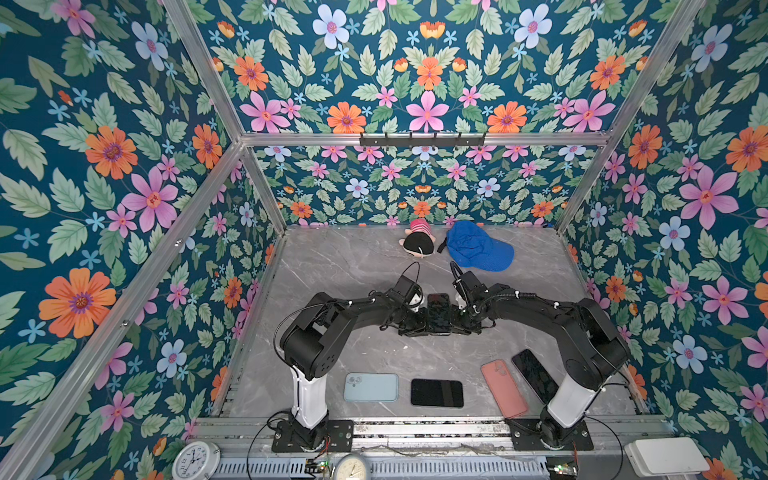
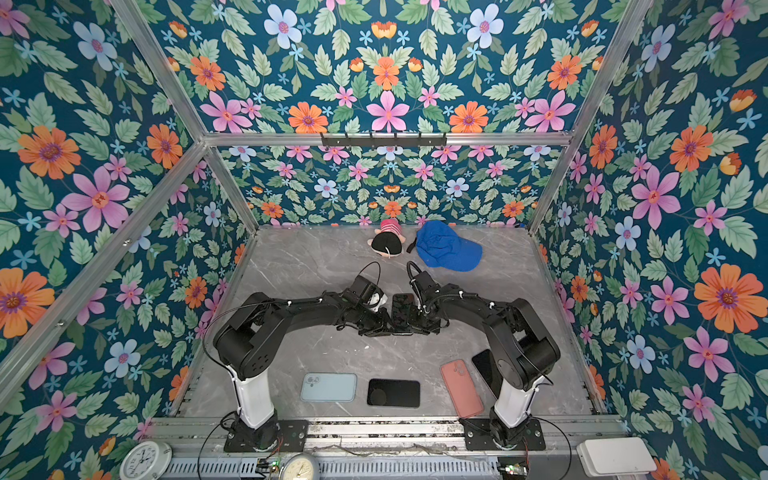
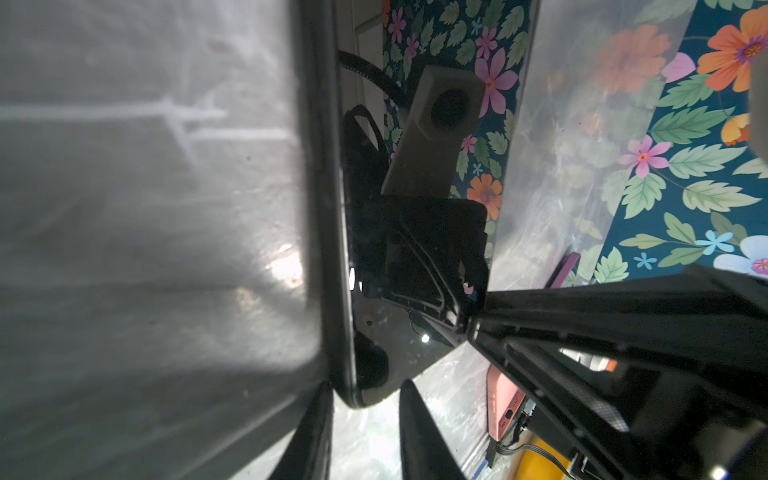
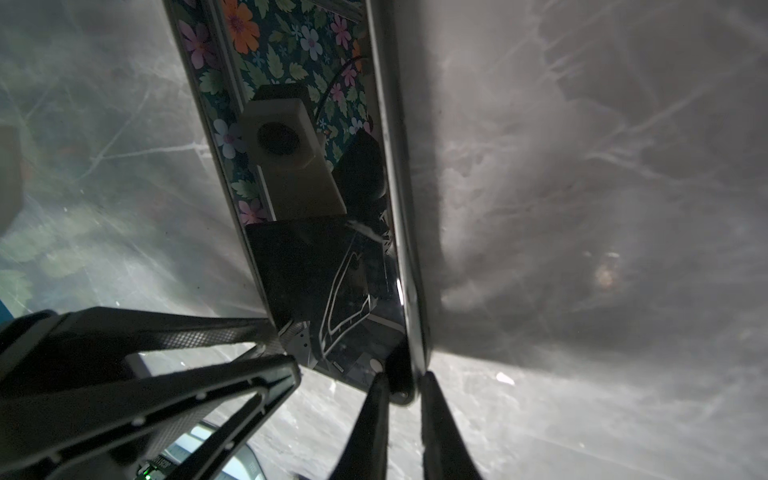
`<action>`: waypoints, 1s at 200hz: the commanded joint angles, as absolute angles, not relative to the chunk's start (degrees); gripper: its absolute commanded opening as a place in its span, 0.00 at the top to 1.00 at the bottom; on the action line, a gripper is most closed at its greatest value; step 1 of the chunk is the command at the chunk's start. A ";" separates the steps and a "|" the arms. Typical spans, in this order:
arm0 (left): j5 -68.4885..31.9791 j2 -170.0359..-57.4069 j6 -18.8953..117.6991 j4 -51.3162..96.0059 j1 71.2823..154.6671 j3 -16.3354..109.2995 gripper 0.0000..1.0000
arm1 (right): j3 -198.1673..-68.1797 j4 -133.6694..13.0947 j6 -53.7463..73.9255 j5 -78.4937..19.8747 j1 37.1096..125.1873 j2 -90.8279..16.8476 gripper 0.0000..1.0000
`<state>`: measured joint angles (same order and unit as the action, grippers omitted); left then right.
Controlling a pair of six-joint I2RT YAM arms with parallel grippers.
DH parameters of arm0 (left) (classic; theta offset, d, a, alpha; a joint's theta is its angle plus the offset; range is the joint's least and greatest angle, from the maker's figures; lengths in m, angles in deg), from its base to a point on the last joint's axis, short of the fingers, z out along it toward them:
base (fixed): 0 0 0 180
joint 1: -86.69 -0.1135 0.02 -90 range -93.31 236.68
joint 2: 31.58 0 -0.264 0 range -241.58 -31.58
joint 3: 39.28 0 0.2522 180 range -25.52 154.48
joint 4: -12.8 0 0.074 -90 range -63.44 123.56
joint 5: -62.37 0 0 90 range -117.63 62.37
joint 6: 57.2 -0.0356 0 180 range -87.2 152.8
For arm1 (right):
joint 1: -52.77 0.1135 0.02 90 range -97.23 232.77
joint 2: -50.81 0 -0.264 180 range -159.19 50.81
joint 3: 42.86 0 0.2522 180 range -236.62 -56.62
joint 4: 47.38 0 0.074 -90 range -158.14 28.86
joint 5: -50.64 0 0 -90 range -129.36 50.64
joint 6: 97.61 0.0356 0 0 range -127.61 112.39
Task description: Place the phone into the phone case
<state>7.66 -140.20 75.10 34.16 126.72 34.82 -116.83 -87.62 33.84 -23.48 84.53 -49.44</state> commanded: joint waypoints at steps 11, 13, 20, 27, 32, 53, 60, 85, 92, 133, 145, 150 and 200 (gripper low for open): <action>8.84 -140.56 75.65 32.22 126.68 34.56 0.70 | -117.11 -87.25 34.64 -22.71 84.89 -49.99 0.85; 8.89 -140.56 75.61 32.13 126.68 34.52 0.70 | -117.09 -87.20 34.66 -22.67 84.92 -50.00 0.85; 9.02 -140.56 75.81 31.81 126.68 34.36 0.70 | -117.18 -87.12 34.67 -22.58 84.97 -50.05 0.85; 9.18 -140.56 75.93 31.54 126.68 34.21 0.70 | -117.18 -87.04 34.75 -22.41 85.09 -50.11 0.85; 9.20 -140.56 76.01 31.36 126.66 34.12 0.70 | -117.18 -86.89 34.85 -22.32 85.11 -50.11 0.86; 9.55 -140.48 76.23 30.51 126.68 33.72 0.70 | -117.23 -86.50 35.02 -22.05 85.26 -50.33 0.86; 9.72 -140.39 76.36 30.14 126.68 33.55 0.70 | -117.33 -86.45 35.02 -21.99 85.28 -50.41 0.86; 10.02 -140.30 76.58 29.35 126.68 33.21 0.71 | -117.53 -86.36 35.10 -21.95 85.54 -50.69 0.87; 10.08 -140.30 76.70 29.16 126.68 33.12 0.71 | -117.57 -86.40 35.10 -21.91 85.59 -50.74 0.88; 10.39 -140.21 77.00 28.36 126.67 32.60 0.71 | -117.69 -86.06 35.28 -21.70 85.89 -51.41 0.89; 10.43 -140.21 77.08 28.17 126.66 32.49 0.72 | -117.62 -85.95 35.41 -21.70 85.98 -51.58 0.90; 10.43 -140.21 77.07 28.08 126.67 32.42 0.72 | -117.62 -85.90 35.37 -21.61 85.99 -51.72 0.90; 10.85 -140.14 77.08 27.45 126.64 32.18 0.72 | -117.79 -85.76 35.46 -21.76 86.21 -52.26 0.91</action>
